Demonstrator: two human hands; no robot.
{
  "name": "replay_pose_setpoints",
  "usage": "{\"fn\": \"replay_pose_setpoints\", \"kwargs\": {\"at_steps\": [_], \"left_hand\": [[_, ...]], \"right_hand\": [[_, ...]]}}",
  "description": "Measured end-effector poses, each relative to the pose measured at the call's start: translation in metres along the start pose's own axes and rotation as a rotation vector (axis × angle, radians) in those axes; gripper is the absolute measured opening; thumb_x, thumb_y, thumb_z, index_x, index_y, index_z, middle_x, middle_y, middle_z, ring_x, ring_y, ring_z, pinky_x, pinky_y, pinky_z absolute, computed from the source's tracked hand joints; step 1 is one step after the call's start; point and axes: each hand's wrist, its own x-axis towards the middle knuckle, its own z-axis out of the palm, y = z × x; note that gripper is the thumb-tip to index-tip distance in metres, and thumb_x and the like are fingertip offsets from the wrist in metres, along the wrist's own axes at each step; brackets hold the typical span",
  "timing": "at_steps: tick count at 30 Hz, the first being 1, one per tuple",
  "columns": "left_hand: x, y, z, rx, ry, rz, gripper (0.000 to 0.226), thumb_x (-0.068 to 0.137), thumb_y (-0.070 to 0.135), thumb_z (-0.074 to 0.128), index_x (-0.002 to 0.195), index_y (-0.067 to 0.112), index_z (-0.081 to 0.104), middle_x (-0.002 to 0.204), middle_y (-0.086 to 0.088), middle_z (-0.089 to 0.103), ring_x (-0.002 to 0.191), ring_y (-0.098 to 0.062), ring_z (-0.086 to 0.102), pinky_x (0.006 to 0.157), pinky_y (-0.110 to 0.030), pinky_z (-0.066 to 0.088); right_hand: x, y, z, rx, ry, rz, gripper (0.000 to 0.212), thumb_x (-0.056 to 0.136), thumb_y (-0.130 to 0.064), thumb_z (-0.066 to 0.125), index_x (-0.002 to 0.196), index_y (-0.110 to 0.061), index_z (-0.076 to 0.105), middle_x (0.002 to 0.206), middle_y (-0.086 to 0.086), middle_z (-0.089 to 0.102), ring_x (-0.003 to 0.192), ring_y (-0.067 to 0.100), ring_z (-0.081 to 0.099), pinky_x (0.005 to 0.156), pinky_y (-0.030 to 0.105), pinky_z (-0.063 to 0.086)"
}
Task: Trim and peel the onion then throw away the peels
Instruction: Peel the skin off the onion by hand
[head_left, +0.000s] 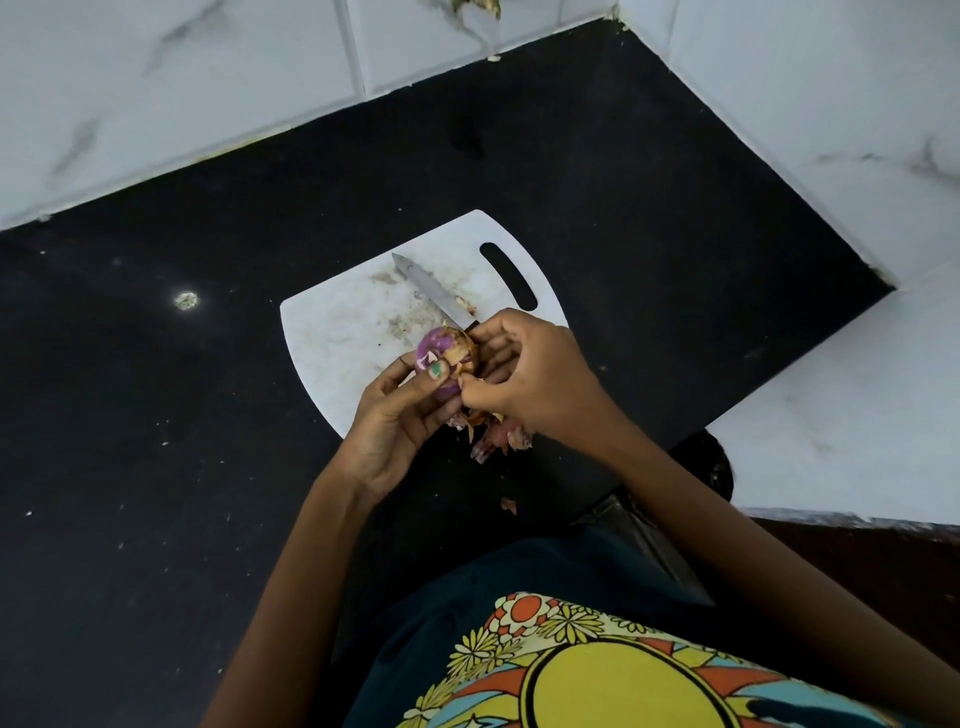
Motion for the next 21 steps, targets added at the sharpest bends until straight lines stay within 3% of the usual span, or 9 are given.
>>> {"fn": "replay_pose_setpoints", "kwargs": {"at_steps": [3, 8, 12, 15, 18, 21], "left_hand": [[-0.001, -0.003, 0.001, -0.018, -0.013, -0.004, 0.086, 0.036, 0.032, 0.096, 0.111, 0.006, 0.062, 0.092, -0.005, 0.073, 0.08, -0.013, 0.07, 0.067, -0.023, 0.058], [-0.001, -0.001, -0.003, -0.04, -0.034, -0.023, 0.086, 0.041, 0.035, 0.094, 0.115, 0.006, 0.061, 0.099, -0.006, 0.072, 0.088, -0.015, 0.07, 0.079, -0.026, 0.057], [0.0, 0.001, -0.002, -0.03, -0.037, -0.035, 0.086, 0.042, 0.034, 0.094, 0.116, 0.006, 0.059, 0.094, -0.004, 0.072, 0.082, -0.013, 0.07, 0.076, -0.024, 0.058], [-0.001, 0.002, 0.001, -0.002, -0.038, -0.048, 0.079, 0.041, 0.04, 0.093, 0.107, 0.008, 0.063, 0.089, -0.003, 0.072, 0.076, -0.011, 0.069, 0.07, -0.022, 0.058], [-0.002, 0.002, 0.002, 0.013, -0.038, -0.063, 0.072, 0.038, 0.044, 0.093, 0.096, 0.011, 0.066, 0.082, -0.001, 0.072, 0.07, -0.009, 0.068, 0.064, -0.021, 0.057], [-0.002, 0.0, 0.002, 0.005, -0.042, -0.08, 0.064, 0.037, 0.043, 0.093, 0.089, 0.013, 0.071, 0.079, -0.001, 0.072, 0.067, -0.009, 0.068, 0.063, -0.021, 0.057]], "right_hand": [[0.003, 0.002, -0.002, -0.037, -0.011, -0.017, 0.032, 0.066, -0.012, 0.077, 0.096, -0.007, 0.068, 0.08, -0.001, 0.071, 0.07, 0.008, 0.067, 0.068, 0.025, 0.058], [0.006, 0.008, -0.007, 0.007, 0.071, -0.037, 0.017, 0.074, 0.0, 0.064, 0.088, -0.006, 0.072, 0.079, 0.003, 0.072, 0.072, 0.013, 0.068, 0.07, 0.02, 0.057], [0.003, 0.006, -0.005, 0.085, -0.02, -0.006, 0.032, 0.078, -0.005, 0.066, 0.108, -0.013, 0.066, 0.1, -0.004, 0.066, 0.083, 0.008, 0.065, 0.073, 0.023, 0.057], [0.0, 0.007, -0.006, 0.071, -0.123, -0.118, 0.045, 0.077, -0.005, 0.071, 0.118, -0.015, 0.059, 0.112, -0.01, 0.055, 0.099, 0.002, 0.058, 0.084, 0.02, 0.054], [0.0, 0.011, -0.009, -0.01, -0.09, -0.185, 0.045, 0.07, -0.012, 0.081, 0.111, -0.013, 0.062, 0.108, -0.006, 0.057, 0.092, 0.004, 0.059, 0.08, 0.015, 0.051], [0.002, 0.011, -0.009, -0.04, -0.035, -0.202, 0.037, 0.064, -0.015, 0.085, 0.095, -0.011, 0.066, 0.099, 0.001, 0.061, 0.079, 0.01, 0.061, 0.07, 0.022, 0.053]]}}
